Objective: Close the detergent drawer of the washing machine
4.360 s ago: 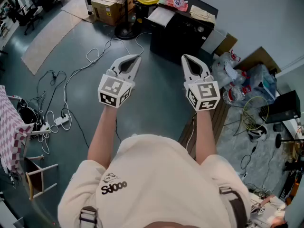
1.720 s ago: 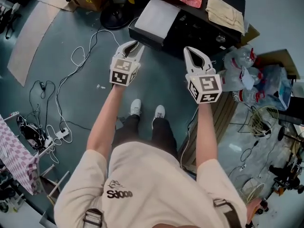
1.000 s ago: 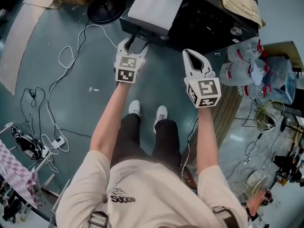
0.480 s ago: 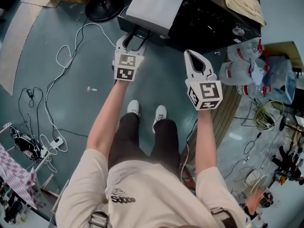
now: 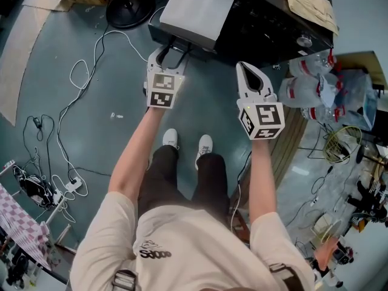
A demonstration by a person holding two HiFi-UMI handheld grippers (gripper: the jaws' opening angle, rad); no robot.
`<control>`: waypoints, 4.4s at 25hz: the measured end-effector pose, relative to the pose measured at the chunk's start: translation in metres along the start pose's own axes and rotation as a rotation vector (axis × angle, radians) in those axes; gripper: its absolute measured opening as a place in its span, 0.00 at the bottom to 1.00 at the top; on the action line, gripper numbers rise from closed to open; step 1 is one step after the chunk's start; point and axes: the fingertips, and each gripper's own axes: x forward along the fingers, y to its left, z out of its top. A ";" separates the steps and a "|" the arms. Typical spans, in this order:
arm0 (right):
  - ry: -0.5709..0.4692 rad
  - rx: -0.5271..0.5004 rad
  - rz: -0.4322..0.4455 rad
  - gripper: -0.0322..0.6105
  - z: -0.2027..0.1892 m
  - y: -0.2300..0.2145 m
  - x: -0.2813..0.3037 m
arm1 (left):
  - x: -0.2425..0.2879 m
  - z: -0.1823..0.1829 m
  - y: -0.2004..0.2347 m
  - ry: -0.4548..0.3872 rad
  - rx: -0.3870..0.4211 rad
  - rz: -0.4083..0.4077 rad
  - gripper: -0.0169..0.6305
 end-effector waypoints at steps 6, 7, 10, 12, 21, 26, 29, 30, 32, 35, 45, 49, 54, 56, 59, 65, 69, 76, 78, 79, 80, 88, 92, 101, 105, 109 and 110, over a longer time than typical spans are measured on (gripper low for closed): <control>-0.003 0.016 -0.015 0.05 0.003 -0.004 0.007 | 0.005 0.004 0.002 0.013 -0.004 -0.007 0.40; -0.001 0.017 -0.016 0.05 0.001 -0.004 0.007 | 0.005 0.004 0.003 0.013 -0.003 -0.006 0.40; 0.006 0.023 -0.023 0.05 -0.002 -0.007 0.005 | 0.008 0.006 0.001 0.019 -0.006 -0.004 0.40; 0.008 0.026 -0.032 0.05 -0.003 -0.010 0.003 | 0.011 0.008 0.000 0.029 -0.016 -0.007 0.40; 0.013 0.045 -0.050 0.05 -0.003 -0.022 0.004 | 0.029 0.016 0.004 0.058 -0.049 -0.011 0.40; 0.018 0.061 -0.054 0.05 0.000 -0.022 0.008 | 0.031 0.018 0.006 0.065 -0.053 -0.012 0.40; 0.016 0.073 -0.066 0.05 0.003 -0.025 0.010 | 0.031 0.018 0.005 0.069 -0.053 -0.014 0.40; 0.016 0.078 -0.073 0.05 0.004 -0.026 0.010 | 0.031 0.018 0.005 0.072 -0.055 -0.018 0.40; 0.014 0.084 -0.088 0.05 0.008 -0.027 0.009 | 0.031 0.018 0.006 0.073 -0.059 -0.028 0.40; 0.010 0.076 -0.100 0.05 0.014 -0.028 0.007 | 0.032 0.019 0.008 0.069 -0.067 -0.037 0.40; 0.002 0.076 -0.131 0.05 0.013 -0.047 0.006 | 0.041 0.029 0.009 0.026 -0.095 -0.018 0.40; 0.003 0.076 -0.133 0.05 0.012 -0.052 0.004 | 0.045 0.028 0.008 0.035 -0.090 -0.016 0.40; 0.002 0.074 -0.114 0.05 0.010 -0.053 0.003 | 0.048 0.031 0.008 0.048 -0.085 -0.007 0.40; 0.002 0.079 -0.107 0.05 0.011 -0.055 0.004 | 0.050 0.033 0.009 0.054 -0.086 -0.005 0.40; -0.007 0.084 -0.098 0.05 0.016 -0.059 0.008 | 0.059 0.038 0.010 0.072 -0.087 -0.013 0.40; -0.009 0.091 -0.092 0.05 0.021 -0.068 0.014 | 0.071 0.043 0.012 0.085 -0.109 -0.008 0.40; -0.006 0.089 -0.098 0.05 0.022 -0.076 0.017 | 0.082 0.047 0.014 0.089 -0.106 -0.015 0.40; 0.010 0.085 -0.100 0.05 0.023 -0.078 0.027 | 0.106 0.066 0.020 0.066 -0.104 -0.021 0.40; 0.011 0.085 -0.105 0.05 0.023 -0.080 0.029 | 0.111 0.069 0.021 0.062 -0.103 -0.020 0.40; 0.012 0.084 -0.108 0.05 0.024 -0.081 0.030 | 0.114 0.070 0.022 0.061 -0.103 -0.020 0.40; 0.014 0.084 -0.110 0.05 0.024 -0.083 0.031 | 0.118 0.072 0.023 0.060 -0.104 -0.021 0.40; 0.037 0.092 -0.130 0.05 0.018 -0.097 0.036 | 0.143 0.089 0.027 0.050 -0.112 -0.028 0.40; 0.047 0.093 -0.130 0.05 0.016 -0.103 0.040 | 0.153 0.093 0.030 0.044 -0.121 -0.017 0.40; 0.052 0.101 -0.126 0.05 0.018 -0.118 0.054 | 0.167 0.099 0.032 0.043 -0.124 -0.015 0.40; 0.049 0.096 -0.116 0.05 0.024 -0.121 0.062 | 0.167 0.099 0.033 0.052 -0.127 -0.017 0.41; 0.050 0.090 -0.105 0.05 0.025 -0.124 0.069 | 0.181 0.103 0.036 0.058 -0.133 -0.022 0.41; 0.051 0.090 -0.105 0.05 0.024 -0.124 0.069 | 0.184 0.105 0.037 0.063 -0.133 -0.023 0.41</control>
